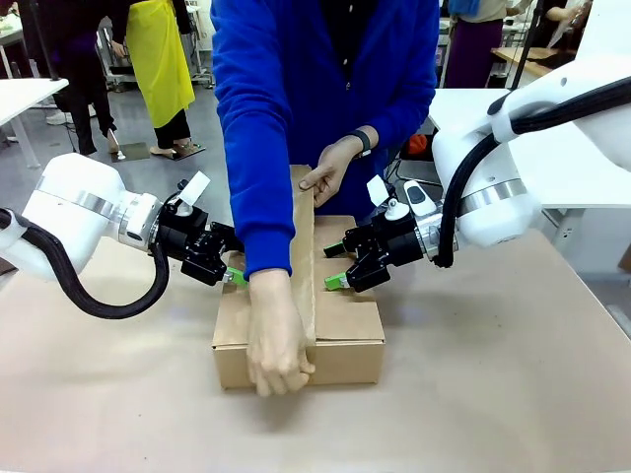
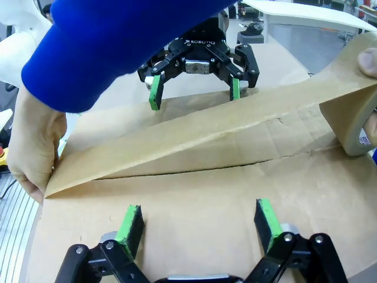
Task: Pack the gift set into the box.
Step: Press and hold the closed box until the human finishes sealing it.
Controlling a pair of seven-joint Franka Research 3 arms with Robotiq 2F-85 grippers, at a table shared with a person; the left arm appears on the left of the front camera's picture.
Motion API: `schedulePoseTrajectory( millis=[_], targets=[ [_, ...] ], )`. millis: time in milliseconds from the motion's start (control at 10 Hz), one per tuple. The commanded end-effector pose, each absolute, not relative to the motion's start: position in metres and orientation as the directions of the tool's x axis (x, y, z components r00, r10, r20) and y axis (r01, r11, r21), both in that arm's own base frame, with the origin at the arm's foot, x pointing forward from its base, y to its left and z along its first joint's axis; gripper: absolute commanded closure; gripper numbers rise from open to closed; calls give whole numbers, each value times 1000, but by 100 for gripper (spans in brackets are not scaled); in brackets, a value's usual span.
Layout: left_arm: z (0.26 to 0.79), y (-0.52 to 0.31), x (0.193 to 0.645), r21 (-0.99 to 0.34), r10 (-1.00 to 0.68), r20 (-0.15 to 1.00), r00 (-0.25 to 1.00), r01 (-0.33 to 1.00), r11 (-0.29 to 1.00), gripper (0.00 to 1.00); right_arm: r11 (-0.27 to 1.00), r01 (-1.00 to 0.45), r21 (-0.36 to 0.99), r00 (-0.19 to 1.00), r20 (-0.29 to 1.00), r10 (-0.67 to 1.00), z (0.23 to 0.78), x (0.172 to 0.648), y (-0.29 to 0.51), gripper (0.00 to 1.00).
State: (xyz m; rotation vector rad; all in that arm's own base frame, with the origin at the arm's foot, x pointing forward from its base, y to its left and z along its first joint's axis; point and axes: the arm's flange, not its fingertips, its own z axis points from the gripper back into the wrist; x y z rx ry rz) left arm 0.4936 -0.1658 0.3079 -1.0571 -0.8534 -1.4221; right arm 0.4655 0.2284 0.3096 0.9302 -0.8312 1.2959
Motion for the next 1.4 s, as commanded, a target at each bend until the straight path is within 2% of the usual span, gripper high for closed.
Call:
schedulePoseTrajectory(
  millis=[0,1300],
  targets=[
    [304,-166,492,-59,-343,939,15,991,-120,0,39,-996,83,92,909,407,306,463,230,0],
    [304,-166,492,-59,-343,939,15,991,-120,0,39,-996,83,92,909,407,306,463,230,0]
  ],
)
